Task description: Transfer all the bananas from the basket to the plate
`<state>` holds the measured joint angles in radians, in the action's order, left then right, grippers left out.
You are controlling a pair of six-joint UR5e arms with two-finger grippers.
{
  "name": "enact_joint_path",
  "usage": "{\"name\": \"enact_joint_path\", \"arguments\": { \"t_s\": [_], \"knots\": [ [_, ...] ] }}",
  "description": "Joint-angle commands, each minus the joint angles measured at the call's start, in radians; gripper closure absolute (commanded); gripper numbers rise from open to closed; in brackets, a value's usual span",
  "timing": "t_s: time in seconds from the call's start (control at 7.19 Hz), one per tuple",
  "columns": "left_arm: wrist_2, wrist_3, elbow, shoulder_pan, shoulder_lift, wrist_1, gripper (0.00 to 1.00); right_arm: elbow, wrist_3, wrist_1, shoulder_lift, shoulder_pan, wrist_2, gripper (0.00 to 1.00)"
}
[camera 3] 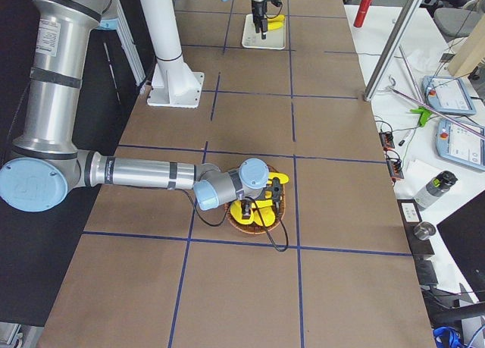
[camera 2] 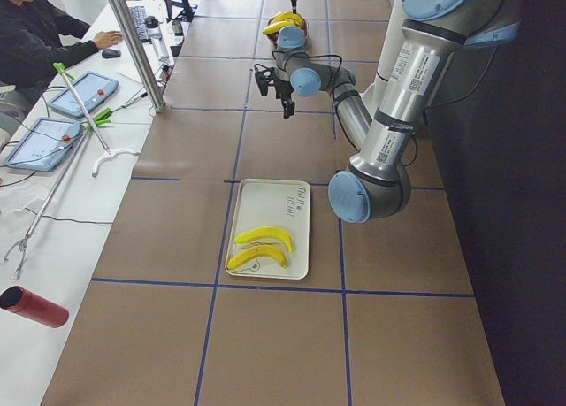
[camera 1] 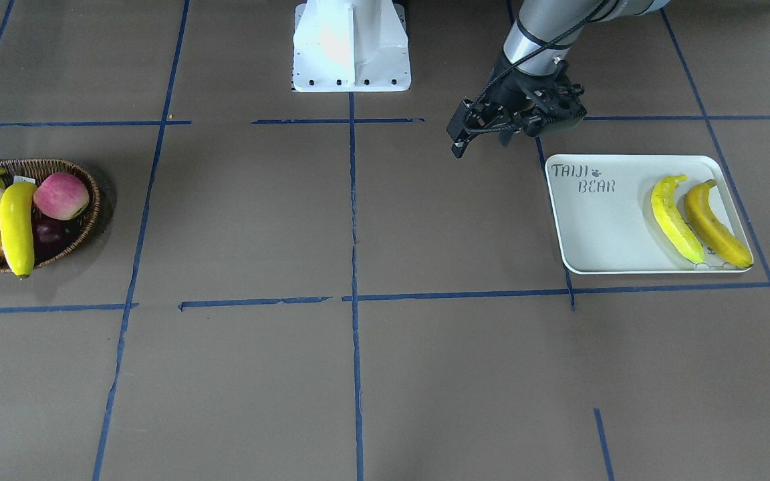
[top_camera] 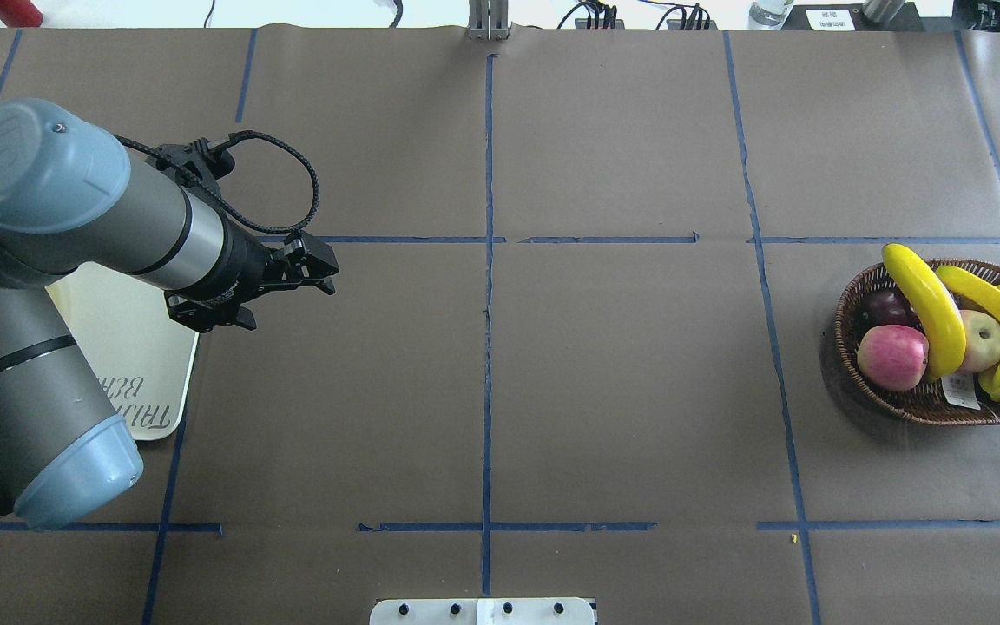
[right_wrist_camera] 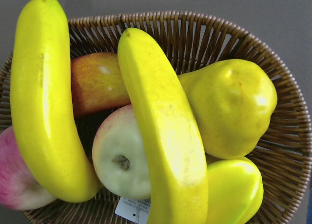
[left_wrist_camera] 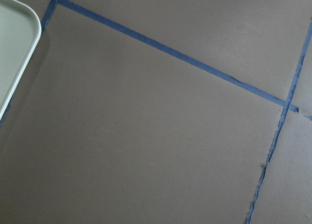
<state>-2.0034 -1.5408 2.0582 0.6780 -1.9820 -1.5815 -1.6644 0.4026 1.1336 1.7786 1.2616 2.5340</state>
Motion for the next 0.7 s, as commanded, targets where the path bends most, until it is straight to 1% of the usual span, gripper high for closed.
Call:
{"name": "enact_joint_path", "arguments": {
  "t_s": [0.0,0.56],
  "knots": [
    [0.0,0.001,0.0,0.002,0.002,0.0,0.01,0.005,0.001,0.0,-0.005,-0.002,0.0,0.19],
    [0.0,0.001,-0.001,0.003,0.002,0.0,0.01,0.035,-0.004,0.0,-0.025,-0.002,0.0,0.19]
  ]
}}
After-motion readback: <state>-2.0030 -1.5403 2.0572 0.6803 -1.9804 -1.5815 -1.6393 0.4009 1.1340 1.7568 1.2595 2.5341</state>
